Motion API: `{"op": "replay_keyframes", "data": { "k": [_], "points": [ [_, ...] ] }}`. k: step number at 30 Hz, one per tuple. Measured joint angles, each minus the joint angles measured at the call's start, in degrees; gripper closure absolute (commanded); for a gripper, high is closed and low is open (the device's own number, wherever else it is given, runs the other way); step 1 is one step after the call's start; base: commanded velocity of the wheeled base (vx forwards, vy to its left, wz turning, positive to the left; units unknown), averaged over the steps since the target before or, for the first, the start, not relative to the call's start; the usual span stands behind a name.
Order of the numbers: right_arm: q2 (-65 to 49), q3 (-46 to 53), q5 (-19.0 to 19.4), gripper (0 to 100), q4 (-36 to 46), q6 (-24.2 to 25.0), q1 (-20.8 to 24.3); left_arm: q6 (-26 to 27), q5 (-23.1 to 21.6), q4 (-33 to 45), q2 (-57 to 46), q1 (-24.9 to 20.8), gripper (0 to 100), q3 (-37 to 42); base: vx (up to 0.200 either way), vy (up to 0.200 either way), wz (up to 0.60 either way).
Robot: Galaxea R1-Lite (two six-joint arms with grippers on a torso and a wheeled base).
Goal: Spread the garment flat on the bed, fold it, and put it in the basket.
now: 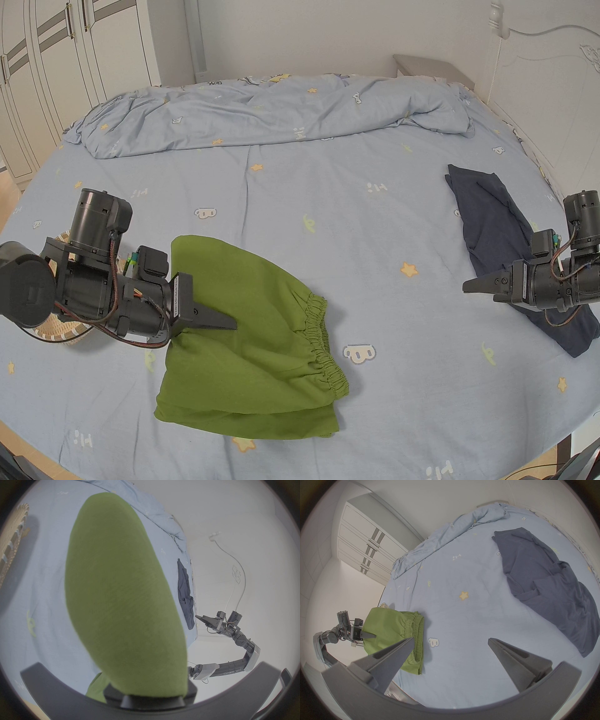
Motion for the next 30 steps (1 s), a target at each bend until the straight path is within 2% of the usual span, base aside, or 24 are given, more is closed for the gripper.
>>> {"op": "replay_keyframes", "data": {
  "k": [21, 27, 30],
  "points": [
    [-0.72, -0.09, 0.02, 0, 0.18, 0.01, 0.38, 0.38, 0.00, 1.04, -3.56, -0.83, 100, 0.83, 0.000, 0.200, 0.00],
    [-0.72, -0.04, 0.05, 0, 0.18, 0.01, 0.96, 2.57, 0.21, 1.04, -3.69, -2.54, 100, 1.74, 0.000, 0.000, 0.00],
    [-0.74, 0.00, 0.02, 0, 0.32, 0.00, 1.23, 5.94, 0.43, 1.06, -3.84, -3.57, 100, 2.18, 0.000, 0.000, 0.00]
  ]
}}
